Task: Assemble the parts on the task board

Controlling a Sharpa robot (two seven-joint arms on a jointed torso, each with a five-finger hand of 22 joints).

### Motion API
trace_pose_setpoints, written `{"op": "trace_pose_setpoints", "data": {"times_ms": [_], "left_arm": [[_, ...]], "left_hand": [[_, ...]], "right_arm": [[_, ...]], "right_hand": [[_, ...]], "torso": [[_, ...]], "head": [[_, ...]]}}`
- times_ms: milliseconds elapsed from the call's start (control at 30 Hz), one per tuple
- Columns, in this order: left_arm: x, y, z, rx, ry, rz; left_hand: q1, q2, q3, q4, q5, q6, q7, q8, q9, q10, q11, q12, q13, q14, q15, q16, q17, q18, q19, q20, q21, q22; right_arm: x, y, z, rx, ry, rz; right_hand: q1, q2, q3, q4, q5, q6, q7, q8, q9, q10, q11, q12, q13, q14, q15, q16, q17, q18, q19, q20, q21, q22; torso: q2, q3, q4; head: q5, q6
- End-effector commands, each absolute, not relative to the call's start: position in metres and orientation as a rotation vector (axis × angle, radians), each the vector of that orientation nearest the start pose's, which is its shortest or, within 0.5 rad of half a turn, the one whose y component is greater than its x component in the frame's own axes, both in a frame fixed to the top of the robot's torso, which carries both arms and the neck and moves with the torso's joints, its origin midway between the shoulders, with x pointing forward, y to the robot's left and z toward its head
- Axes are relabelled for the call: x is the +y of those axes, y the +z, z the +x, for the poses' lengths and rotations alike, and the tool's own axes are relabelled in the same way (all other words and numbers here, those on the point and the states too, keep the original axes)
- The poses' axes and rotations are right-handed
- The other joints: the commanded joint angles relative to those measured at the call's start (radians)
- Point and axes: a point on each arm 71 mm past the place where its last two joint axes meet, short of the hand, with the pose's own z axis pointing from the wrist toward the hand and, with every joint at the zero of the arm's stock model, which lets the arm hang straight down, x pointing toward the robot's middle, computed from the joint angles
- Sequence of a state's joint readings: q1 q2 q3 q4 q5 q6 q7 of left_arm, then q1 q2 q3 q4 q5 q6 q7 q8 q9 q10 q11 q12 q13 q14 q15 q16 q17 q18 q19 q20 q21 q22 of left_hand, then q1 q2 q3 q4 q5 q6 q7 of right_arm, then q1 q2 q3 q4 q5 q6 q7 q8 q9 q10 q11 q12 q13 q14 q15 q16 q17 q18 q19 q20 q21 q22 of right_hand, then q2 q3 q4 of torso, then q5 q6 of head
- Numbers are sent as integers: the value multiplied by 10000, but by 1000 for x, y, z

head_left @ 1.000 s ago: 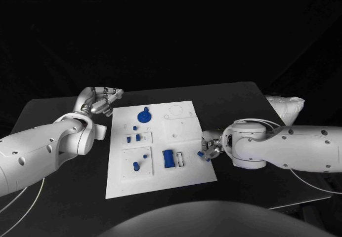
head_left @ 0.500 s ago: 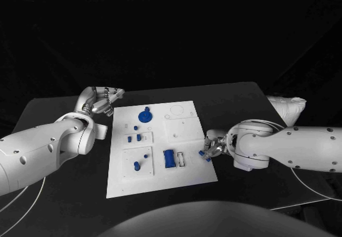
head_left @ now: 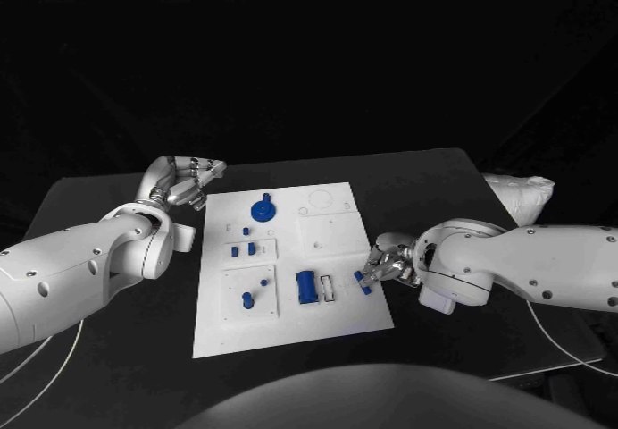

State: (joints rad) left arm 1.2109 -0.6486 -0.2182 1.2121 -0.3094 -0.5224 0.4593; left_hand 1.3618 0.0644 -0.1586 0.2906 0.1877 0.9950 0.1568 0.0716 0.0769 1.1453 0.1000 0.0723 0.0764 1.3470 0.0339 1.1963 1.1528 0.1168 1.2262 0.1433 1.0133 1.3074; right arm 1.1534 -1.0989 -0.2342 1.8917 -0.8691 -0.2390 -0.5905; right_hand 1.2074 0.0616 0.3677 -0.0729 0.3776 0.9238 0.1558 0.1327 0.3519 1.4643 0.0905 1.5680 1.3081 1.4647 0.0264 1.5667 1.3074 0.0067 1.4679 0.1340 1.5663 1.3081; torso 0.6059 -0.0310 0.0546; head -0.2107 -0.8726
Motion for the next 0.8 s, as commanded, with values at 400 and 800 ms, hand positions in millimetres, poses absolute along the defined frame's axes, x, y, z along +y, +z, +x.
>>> {"op": "trace_pose_setpoints", "data": {"times_ms": [400,800], "left_arm": [[204,-236,523,14464,-11699,-7125],[204,-236,523,14480,-11718,-7123]], "left_hand": [[36,87,-60,13,34,-6,-39,52,16,43,-31,28,10,-77,-25,-57,-9,-65,-46,-21,-42,523],[42,98,-72,12,35,-6,-40,52,16,47,-32,29,10,-82,-26,-63,-15,-61,-57,-22,-64,520]], "right_arm": [[-231,-270,356,24604,7289,10323],[-226,-281,358,25249,7276,11228]], "right_hand": [[-101,-219,-101,69,-237,174,46,-11,-84,1065,-15,28,2627,1061,-6,41,2634,-67,1029,9,45,2627],[-171,-298,-182,121,-389,269,32,-70,-168,1065,-25,28,2627,1061,-11,41,2634,-67,1029,1,45,2627]], "torso": [[-5,-11,10],[-10,4,10]], "head": [[65,0],[134,0]]}}
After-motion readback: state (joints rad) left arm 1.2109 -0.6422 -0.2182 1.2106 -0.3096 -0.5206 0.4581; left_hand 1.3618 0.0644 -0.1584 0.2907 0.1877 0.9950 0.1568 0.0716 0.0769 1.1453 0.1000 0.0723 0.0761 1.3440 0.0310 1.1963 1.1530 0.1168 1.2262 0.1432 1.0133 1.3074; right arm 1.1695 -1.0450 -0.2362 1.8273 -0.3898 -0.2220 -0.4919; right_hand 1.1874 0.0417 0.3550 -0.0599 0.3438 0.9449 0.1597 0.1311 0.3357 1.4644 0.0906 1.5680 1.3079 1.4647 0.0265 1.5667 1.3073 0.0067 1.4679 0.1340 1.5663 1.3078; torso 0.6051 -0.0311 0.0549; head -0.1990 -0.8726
